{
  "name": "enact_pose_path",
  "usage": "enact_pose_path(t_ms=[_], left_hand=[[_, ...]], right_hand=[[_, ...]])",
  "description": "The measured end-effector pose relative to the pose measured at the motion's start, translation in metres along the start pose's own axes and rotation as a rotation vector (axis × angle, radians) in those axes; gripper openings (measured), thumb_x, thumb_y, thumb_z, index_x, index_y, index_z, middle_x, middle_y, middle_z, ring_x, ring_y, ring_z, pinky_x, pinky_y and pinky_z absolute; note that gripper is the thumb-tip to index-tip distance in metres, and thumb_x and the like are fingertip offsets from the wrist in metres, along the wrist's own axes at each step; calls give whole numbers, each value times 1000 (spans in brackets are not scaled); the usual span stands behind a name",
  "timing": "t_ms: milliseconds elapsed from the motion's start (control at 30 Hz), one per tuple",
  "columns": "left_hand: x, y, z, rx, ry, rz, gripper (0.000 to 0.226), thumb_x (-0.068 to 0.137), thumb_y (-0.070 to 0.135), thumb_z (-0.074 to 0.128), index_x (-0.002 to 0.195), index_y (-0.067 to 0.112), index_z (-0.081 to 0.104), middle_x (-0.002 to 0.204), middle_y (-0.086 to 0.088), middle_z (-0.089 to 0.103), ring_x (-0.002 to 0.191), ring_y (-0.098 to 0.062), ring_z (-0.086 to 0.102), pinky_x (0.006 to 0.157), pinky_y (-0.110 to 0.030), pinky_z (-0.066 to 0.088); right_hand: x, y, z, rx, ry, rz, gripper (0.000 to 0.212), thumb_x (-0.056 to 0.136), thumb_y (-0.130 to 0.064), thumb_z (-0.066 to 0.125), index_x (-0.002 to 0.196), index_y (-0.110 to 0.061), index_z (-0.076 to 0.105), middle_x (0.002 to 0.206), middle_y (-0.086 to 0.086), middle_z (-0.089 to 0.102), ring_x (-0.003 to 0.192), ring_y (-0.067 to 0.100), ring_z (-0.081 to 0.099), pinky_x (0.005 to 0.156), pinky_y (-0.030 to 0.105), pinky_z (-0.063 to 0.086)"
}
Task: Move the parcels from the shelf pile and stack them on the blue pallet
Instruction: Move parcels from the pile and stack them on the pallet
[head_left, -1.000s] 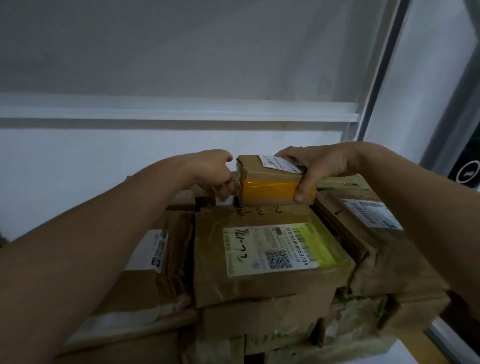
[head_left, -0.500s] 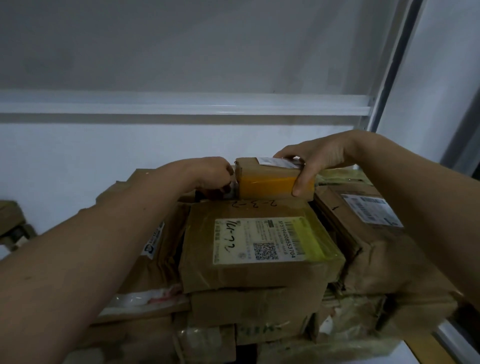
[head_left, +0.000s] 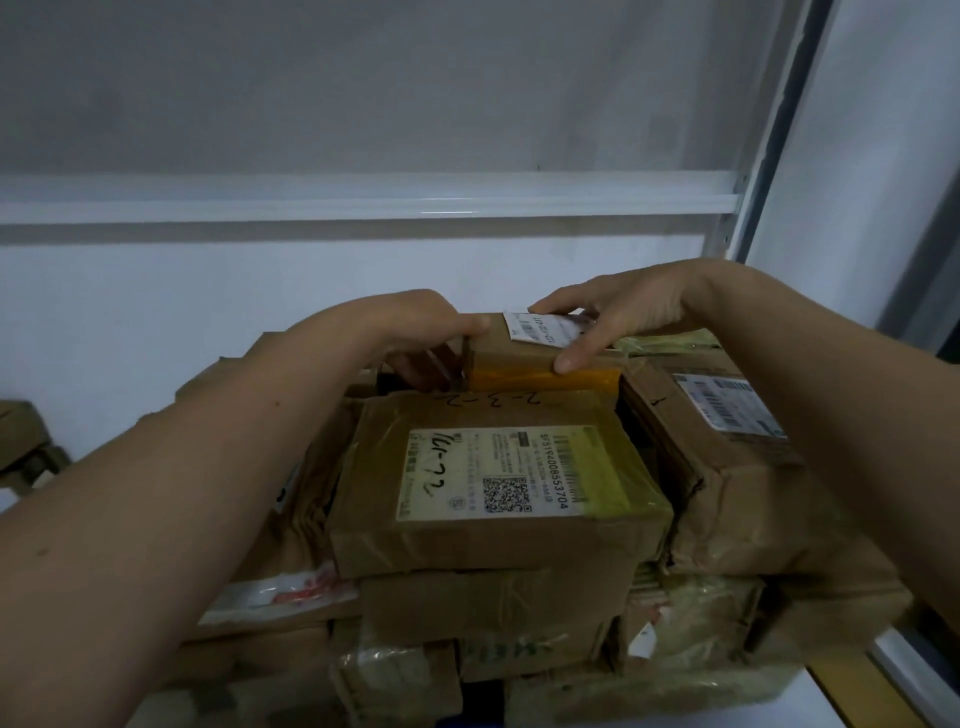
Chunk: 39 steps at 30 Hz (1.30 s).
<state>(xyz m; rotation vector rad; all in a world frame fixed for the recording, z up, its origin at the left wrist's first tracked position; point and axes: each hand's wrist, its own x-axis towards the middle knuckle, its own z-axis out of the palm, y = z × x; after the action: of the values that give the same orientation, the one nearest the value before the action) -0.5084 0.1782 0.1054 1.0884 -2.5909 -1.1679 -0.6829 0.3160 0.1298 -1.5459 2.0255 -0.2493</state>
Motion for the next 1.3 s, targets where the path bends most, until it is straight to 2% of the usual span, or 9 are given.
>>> enact_pose_path(t_ms=[67, 133, 267, 367, 500, 567, 800, 1033, 1300], left_hand=[[1, 1, 1, 28, 3, 10, 41, 92, 48, 53, 109, 11, 61, 86, -7, 71, 70, -17, 72, 56, -28, 57], [1, 1, 1, 37, 5, 15, 41, 92, 48, 54, 110, 11, 62, 87, -7, 71, 73, -18, 71, 59, -29, 58], [-4, 4, 3, 105, 32, 18, 45, 94, 51, 48, 113, 12, 60, 89, -3, 70, 77, -18, 70, 64, -30, 56], [-9, 5, -4, 143, 129, 20, 52, 96, 53, 40, 124, 11, 53, 103, -7, 68, 88, -24, 67, 74, -34, 55], [-25, -5, -20, 513, 295, 52, 56, 96, 51, 43, 133, 10, 52, 131, -9, 57, 116, -26, 55, 93, -34, 42], [-36, -15, -26, 591, 333, 31, 57, 94, 50, 48, 137, 12, 48, 141, -7, 50, 125, -25, 48, 98, -35, 38], [-91, -56, -57, 636, 429, -64, 57, 91, 50, 55, 138, 18, 46, 136, -4, 53, 121, -26, 50, 92, -34, 39], [-179, -135, -102, 648, 483, -221, 59, 90, 50, 55, 140, 20, 44, 141, -2, 48, 126, -23, 46, 97, -33, 38], [-299, -259, -141, 645, 392, -409, 47, 91, 44, 55, 130, 17, 50, 134, -4, 50, 118, -26, 49, 83, -28, 35]], right_hand=[[1, 1, 1, -10, 15, 4, 76, 73, -34, 74, 139, -31, 37, 120, -14, 46, 116, 12, 42, 78, 15, 36], [2, 0, 1, -16, 9, 10, 78, 72, -33, 75, 139, -30, 37, 127, -8, 45, 120, 15, 41, 82, 17, 37], [2, -3, 0, -59, 29, 15, 94, 62, -42, 76, 144, -29, 31, 140, -3, 40, 129, 20, 37, 106, 33, 33], [3, -10, -2, -50, 91, -1, 107, 57, -50, 76, 148, -31, 23, 150, -3, 33, 137, 20, 31, 111, 37, 29], [11, -28, 0, -88, 135, -52, 90, 70, -51, 73, 146, -32, 29, 151, -4, 32, 139, 22, 29, 104, 34, 30], [15, -41, 3, -197, 178, -42, 84, 75, -51, 70, 146, -30, 30, 152, -3, 31, 138, 23, 30, 105, 37, 31], [11, -109, 22, -352, 212, -124, 77, 83, -47, 65, 147, -24, 29, 153, 0, 28, 138, 23, 32, 107, 35, 30], [21, -215, 72, -356, 157, -248, 77, 83, -46, 66, 147, -26, 29, 152, -1, 29, 138, 22, 31, 108, 36, 29], [44, -356, 180, -321, 15, -405, 76, 83, -46, 66, 147, -26, 30, 152, -1, 30, 136, 22, 35, 98, 26, 31]])
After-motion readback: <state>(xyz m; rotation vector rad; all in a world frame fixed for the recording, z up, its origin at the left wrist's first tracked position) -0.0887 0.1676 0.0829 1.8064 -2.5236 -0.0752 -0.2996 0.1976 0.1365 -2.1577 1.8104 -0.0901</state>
